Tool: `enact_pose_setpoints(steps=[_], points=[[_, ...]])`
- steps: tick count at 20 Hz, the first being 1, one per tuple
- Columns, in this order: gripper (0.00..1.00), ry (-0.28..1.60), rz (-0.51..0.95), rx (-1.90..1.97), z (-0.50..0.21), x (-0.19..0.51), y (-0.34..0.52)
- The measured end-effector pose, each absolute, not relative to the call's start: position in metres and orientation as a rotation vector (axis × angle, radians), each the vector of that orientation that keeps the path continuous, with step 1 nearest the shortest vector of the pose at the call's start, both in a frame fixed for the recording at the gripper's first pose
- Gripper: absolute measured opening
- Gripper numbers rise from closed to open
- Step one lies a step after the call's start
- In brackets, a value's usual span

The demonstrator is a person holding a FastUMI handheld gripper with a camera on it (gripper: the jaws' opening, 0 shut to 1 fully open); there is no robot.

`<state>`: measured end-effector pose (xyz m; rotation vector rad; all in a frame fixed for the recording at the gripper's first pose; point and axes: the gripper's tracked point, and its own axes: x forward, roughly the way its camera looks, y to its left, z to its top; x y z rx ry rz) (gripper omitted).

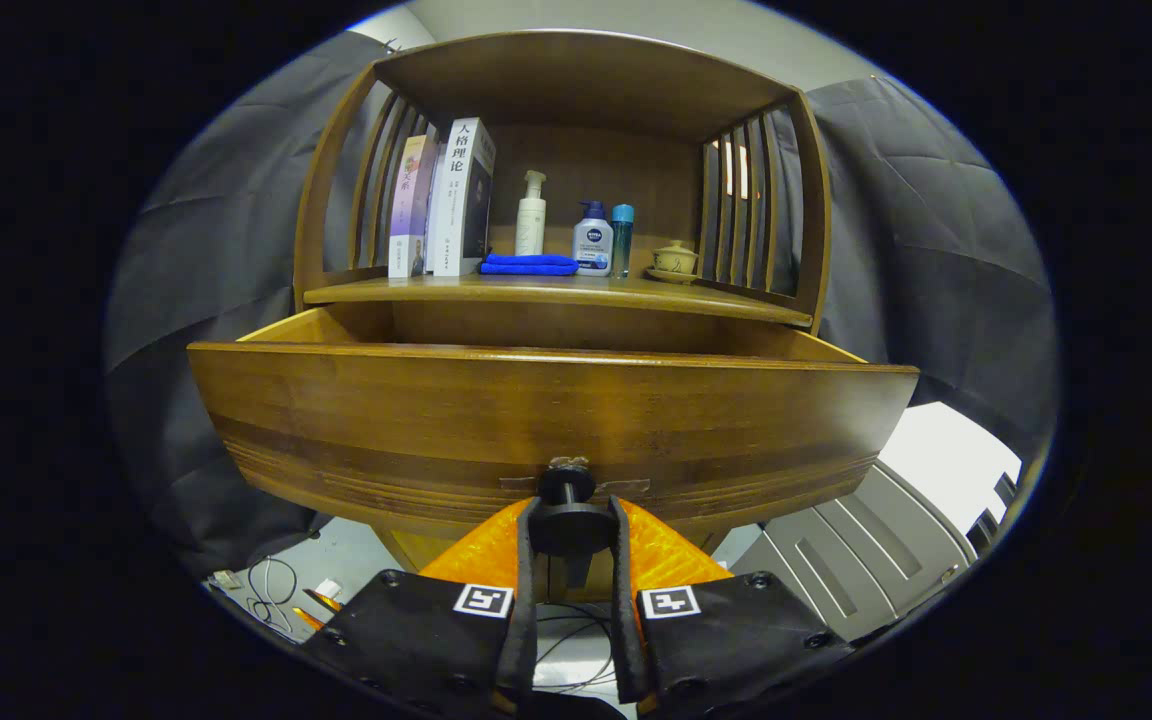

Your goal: Pull open the drawer, take out the items inside it, and place them on the countertop above the cabinet.

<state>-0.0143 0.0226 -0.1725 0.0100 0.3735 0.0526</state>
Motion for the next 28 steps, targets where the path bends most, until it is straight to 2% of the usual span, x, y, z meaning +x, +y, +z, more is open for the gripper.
enact_pose_setpoints(steps=[3,8,10,13,17,21,28], points=[[0.33,0.393,0.045,0.021,-0.174,-0.02,0.025],[0.42,0.394,0.066,-0.016,-0.169,-0.019,0.024],[0.51,0.33,0.062,-0.015,-0.147,-0.019,0.021],[0.71,0.232,0.044,0.008,-0.098,-0.022,0.017],[0.98,0.216,-0.004,0.005,-0.056,-0.006,0.013],[0.98,0.23,-0.007,0.097,-0.03,0.02,0.027],[0.98,0.419,-0.081,0.092,-0.046,0.07,0.024]])
